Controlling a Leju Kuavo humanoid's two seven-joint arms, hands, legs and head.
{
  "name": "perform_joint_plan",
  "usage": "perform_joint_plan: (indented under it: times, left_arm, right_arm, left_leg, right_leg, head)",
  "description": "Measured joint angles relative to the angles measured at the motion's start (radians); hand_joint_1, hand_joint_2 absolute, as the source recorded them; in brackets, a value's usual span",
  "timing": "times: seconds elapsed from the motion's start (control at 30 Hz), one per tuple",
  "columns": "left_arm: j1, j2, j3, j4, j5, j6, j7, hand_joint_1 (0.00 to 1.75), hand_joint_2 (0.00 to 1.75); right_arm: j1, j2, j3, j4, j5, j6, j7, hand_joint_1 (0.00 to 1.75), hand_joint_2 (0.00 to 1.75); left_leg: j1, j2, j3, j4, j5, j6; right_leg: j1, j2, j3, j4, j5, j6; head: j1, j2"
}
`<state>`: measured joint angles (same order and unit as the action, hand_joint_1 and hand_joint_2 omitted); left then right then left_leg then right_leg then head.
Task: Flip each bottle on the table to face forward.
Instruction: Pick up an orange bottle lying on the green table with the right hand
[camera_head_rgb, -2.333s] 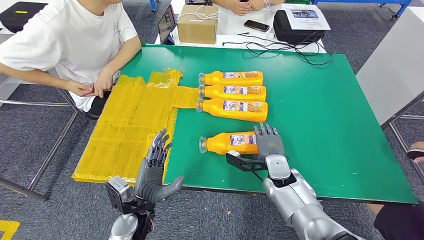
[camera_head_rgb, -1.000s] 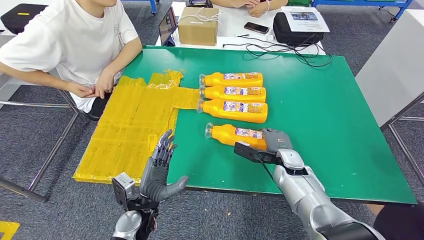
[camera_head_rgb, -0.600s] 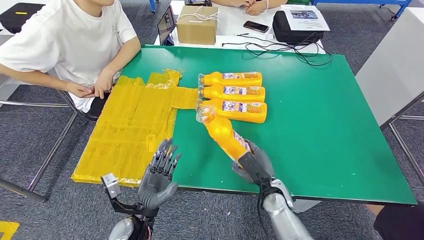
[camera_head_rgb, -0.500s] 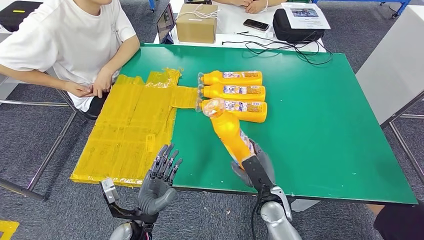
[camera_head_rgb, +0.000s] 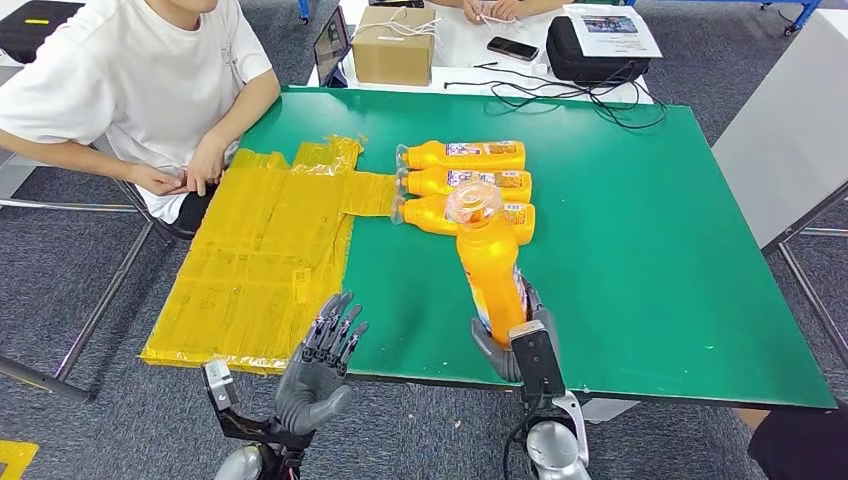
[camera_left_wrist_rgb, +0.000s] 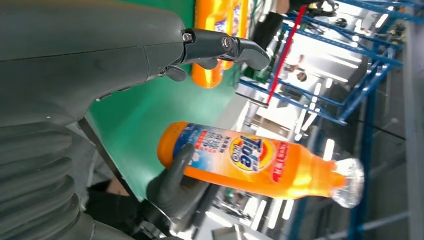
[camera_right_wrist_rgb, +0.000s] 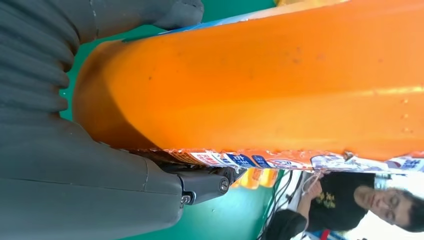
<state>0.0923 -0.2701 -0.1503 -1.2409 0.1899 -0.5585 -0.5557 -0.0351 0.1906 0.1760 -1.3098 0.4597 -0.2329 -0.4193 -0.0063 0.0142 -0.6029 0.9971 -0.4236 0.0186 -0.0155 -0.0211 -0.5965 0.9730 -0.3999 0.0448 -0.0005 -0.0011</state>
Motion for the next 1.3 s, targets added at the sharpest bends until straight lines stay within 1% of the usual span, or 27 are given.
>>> perform_joint_plan:
  times: [0.13, 0.23, 0.3, 0.4, 0.53, 0.77, 0.87, 1.0, 1.03, 1.13, 1.17, 1.2, 1.23, 1.27, 1.3]
  left_arm:
    - [-0.01, 0.004, -0.032, 0.004, -0.095, 0.073, -0.017, 0.0, 1.75]
    - [-0.021, 0.005, -0.055, 0.002, -0.181, 0.168, -0.026, 0.0, 1.75]
    - [-0.03, 0.004, -0.068, -0.007, -0.243, 0.236, -0.03, 0.0, 1.75]
    - [-0.042, 0.002, -0.084, -0.024, -0.302, 0.295, -0.03, 0.0, 1.75]
    - [-0.052, 0.001, -0.093, -0.036, -0.314, 0.307, -0.03, 0.0, 1.75]
    - [-0.057, 0.0, -0.096, -0.045, -0.314, 0.304, -0.034, 0.0, 1.75]
    - [-0.06, 0.0, -0.097, -0.046, -0.288, 0.278, -0.038, 0.0, 1.75]
    - [-0.064, 0.0, -0.085, -0.047, -0.18, 0.213, -0.025, 0.0, 1.75]
    - [-0.063, 0.0, -0.079, -0.048, -0.148, 0.192, -0.018, 0.09, 1.75]
    - [-0.058, 0.0, -0.062, -0.058, -0.08, 0.15, 0.002, 1.4, 1.75]
    - [-0.056, 0.0, -0.058, -0.063, -0.067, 0.145, 0.009, 1.75, 1.75]
    - [-0.053, 0.0, -0.054, -0.067, -0.054, 0.142, 0.017, 1.75, 1.75]
    - [-0.05, 0.0, -0.05, -0.069, -0.041, 0.139, 0.025, 1.75, 1.75]
    - [-0.048, 0.0, -0.045, -0.071, -0.028, 0.136, 0.033, 1.75, 1.75]
    - [-0.046, 0.0, -0.041, -0.071, -0.017, 0.133, 0.039, 1.75, 1.75]
  right_arm:
    - [-0.001, 0.003, 0.041, 0.01, 0.089, 0.045, 0.012, 1.75, 1.75]
    - [-0.001, 0.018, 0.116, 0.032, 0.151, 0.072, 0.007, 1.75, 1.75]
    - [0.001, 0.032, 0.174, 0.045, 0.169, 0.078, 0.001, 1.75, 1.75]
    - [0.0, 0.049, 0.26, 0.053, 0.179, 0.08, -0.006, 1.75, 1.75]
    - [-0.009, 0.051, 0.324, 0.059, 0.177, 0.08, -0.006, 1.75, 1.75]
    - [-0.02, 0.044, 0.36, 0.066, 0.172, 0.079, -0.005, 1.75, 1.75]
    - [-0.034, 0.043, 0.38, 0.077, 0.184, 0.072, -0.007, 1.75, 1.75]
    - [-0.063, 0.043, 0.412, 0.104, 0.181, 0.07, -0.012, 1.75, 1.75]
    - [-0.07, 0.043, 0.42, 0.113, 0.178, 0.068, -0.012, 1.75, 1.75]
    - [-0.087, 0.043, 0.437, 0.144, 0.175, 0.059, -0.005, 1.75, 1.75]
    - [-0.093, 0.043, 0.44, 0.154, 0.177, 0.057, 0.002, 1.75, 1.75]
    - [-0.1, 0.043, 0.444, 0.165, 0.182, 0.055, 0.01, 1.75, 1.75]
    - [-0.107, 0.043, 0.449, 0.176, 0.189, 0.054, 0.019, 1.67, 1.75]
    - [-0.114, 0.043, 0.453, 0.186, 0.196, 0.052, 0.025, 1.37, 1.75]
    - [-0.12, 0.044, 0.457, 0.196, 0.202, 0.049, 0.03, 0.93, 1.75]
  left_leg:
    - [0.0, 0.0, 0.0, 0.0, 0.0, 0.0]
    - [0.0, 0.0, -0.001, 0.0, 0.0, 0.0]
    - [0.001, 0.0, -0.001, 0.0, 0.0, 0.0]
    - [0.001, 0.0, -0.001, 0.0, 0.0, 0.0]
    - [0.001, 0.0, -0.001, 0.0, 0.0, 0.0]
    - [0.0, 0.0, -0.001, 0.0, 0.0, 0.0]
    - [0.0, 0.0, -0.001, 0.0, 0.0, 0.0]
    - [0.001, 0.0, -0.001, 0.0, 0.0, 0.0]
    - [0.001, 0.0, -0.001, 0.0, 0.0, 0.0]
    - [0.001, 0.0, -0.001, 0.0, 0.0, 0.0]
    - [0.001, 0.0, -0.001, 0.0, 0.0, 0.0]
    - [0.001, 0.0, -0.001, 0.0, 0.0, 0.0]
    - [0.0, 0.0, -0.001, 0.0, 0.0, 0.0]
    - [0.0, 0.001, -0.001, 0.0, 0.0, 0.0]
    - [0.0, 0.001, -0.001, 0.0, 0.0, 0.0]
  right_leg:
    - [0.0, 0.0, 0.0, 0.0, 0.0, 0.0]
    - [0.001, 0.0, -0.001, 0.0, 0.0, 0.0]
    - [0.001, 0.0, -0.001, 0.0, 0.0, 0.0]
    - [0.001, 0.0, -0.001, 0.0, -0.001, 0.0]
    - [0.0, 0.0, -0.001, 0.0, -0.001, 0.0]
    - [0.0, 0.0, -0.001, 0.0, 0.0, 0.0]
    - [0.0, 0.0, -0.001, 0.0, 0.0, 0.0]
    - [0.0, 0.0, -0.001, 0.0, 0.0, 0.0]
    - [0.0, 0.0, -0.001, 0.0, 0.0, 0.0]
    - [0.0, 0.0, -0.001, 0.0, 0.0, 0.0]
    - [0.0, 0.0, -0.001, 0.0, 0.0, 0.0]
    - [0.0, 0.0, -0.002, 0.0, 0.0, 0.0]
    - [0.0, 0.0, -0.002, 0.0, 0.0, 0.0]
    - [0.0, 0.0, -0.002, 0.0, 0.0, 0.0]
    - [0.0, 0.0, -0.002, 0.0, 0.0, 0.0]
  head:
    - [0.0, 0.0]
    - [0.0, 0.0]
    - [0.0, 0.0]
    - [0.0, 0.0]
    - [0.0, 0.0]
    - [0.0, 0.0]
    - [0.0, 0.0]
    - [0.0, 0.0]
    - [0.0, 0.0]
    - [0.0, 0.0]
    - [0.0, 0.0]
    - [0.0, 0.0]
    - [0.0, 0.0]
    - [0.0, 0.0]
    - [0.0, 0.0]
